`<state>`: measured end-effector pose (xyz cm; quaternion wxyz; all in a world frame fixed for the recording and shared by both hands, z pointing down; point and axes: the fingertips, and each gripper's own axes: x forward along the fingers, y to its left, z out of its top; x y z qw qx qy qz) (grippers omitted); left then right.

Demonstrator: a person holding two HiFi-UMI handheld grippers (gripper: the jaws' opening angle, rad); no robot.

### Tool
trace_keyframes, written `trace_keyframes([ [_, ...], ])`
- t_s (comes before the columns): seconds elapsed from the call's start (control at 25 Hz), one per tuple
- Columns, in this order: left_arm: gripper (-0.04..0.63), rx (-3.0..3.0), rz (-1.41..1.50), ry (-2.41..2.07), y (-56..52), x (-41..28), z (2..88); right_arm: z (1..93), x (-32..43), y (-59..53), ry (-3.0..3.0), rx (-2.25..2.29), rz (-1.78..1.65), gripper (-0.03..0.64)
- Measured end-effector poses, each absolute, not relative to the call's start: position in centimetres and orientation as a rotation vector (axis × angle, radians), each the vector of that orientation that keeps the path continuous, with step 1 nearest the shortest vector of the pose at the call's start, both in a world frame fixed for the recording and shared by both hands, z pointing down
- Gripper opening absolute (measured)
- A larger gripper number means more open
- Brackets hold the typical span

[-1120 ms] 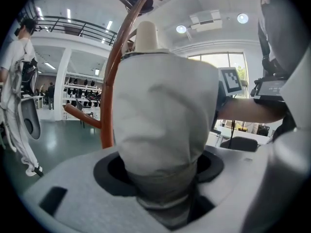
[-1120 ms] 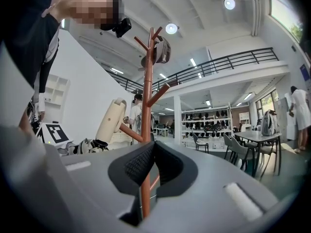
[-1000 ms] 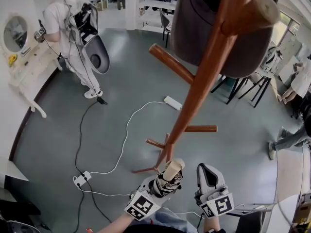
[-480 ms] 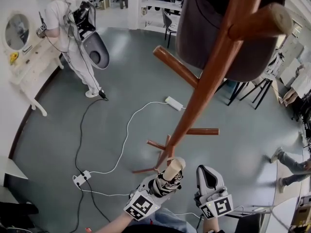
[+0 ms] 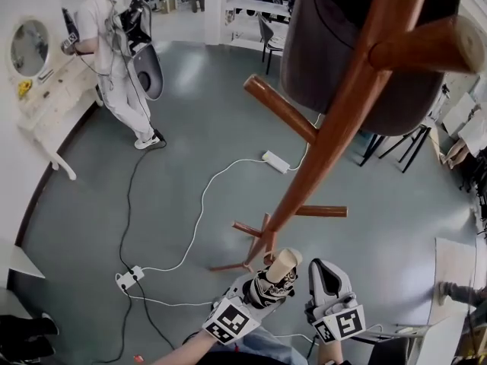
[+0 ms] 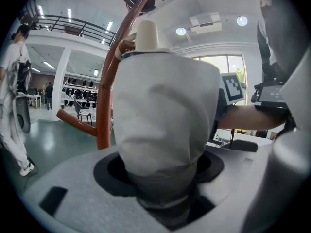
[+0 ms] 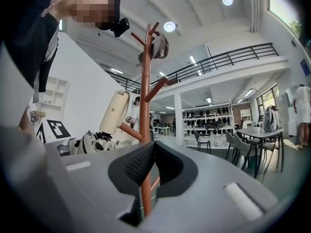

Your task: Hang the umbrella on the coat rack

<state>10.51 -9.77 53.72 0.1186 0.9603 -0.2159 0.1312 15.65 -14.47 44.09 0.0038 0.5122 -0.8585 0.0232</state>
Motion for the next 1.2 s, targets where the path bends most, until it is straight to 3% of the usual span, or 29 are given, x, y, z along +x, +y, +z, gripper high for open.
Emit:
trace_keyframes([
  [0.32,0.299,2.745,0.362,-0.618,-11.9,12.5,56.1,45.1,17.7,-14.8,-2.662,1.636,0.097,0.005],
  [1.2,0.302,2.671,0.609,-0.650,-10.6,9.3,66.8,46.8,16.1,-16.0,-2.682,1.528,0.092,0.005],
])
